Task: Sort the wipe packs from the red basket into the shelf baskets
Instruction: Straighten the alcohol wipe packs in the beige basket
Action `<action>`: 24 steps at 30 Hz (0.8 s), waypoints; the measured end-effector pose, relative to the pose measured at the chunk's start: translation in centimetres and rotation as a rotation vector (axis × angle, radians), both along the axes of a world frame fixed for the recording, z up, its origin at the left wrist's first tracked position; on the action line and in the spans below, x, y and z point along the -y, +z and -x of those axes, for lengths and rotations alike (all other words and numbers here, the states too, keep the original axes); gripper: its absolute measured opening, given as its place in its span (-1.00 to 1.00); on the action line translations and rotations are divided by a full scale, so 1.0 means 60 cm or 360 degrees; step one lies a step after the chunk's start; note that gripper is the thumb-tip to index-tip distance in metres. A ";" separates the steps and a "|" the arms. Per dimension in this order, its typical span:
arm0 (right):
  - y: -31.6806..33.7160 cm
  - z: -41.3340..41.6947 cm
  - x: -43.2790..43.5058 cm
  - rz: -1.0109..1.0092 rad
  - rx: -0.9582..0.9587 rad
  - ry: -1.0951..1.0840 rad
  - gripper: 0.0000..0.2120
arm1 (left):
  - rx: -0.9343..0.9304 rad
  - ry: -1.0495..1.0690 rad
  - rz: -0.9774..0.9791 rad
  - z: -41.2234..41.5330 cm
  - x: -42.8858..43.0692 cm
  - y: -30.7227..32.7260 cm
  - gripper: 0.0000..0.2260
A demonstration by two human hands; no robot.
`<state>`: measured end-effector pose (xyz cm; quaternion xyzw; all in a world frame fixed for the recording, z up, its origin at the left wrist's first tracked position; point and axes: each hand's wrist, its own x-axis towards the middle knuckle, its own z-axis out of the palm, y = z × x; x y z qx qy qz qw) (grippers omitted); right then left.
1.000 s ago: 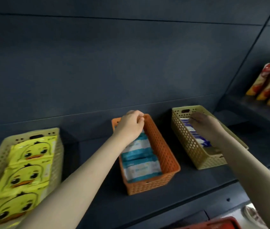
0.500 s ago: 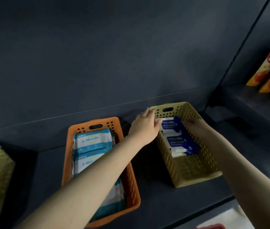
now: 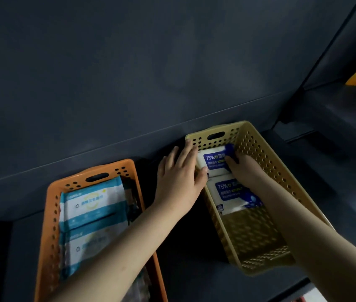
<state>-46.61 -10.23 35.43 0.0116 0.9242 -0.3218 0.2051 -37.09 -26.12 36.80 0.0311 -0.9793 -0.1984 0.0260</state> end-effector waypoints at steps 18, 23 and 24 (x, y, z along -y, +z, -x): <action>0.091 -0.123 -0.058 0.0818 0.0238 -0.0806 -0.53 | -0.0012 0.0050 -0.0043 0.001 -0.001 -0.004 -0.50; 0.096 -0.178 -0.048 0.1382 0.1040 -0.1406 -0.77 | 0.0012 0.0026 -0.0129 0.001 0.000 -0.005 -0.50; 0.098 -0.186 -0.036 0.1349 0.1069 -0.1364 -0.77 | 0.0017 0.0025 -0.0143 0.001 -0.001 -0.005 -0.50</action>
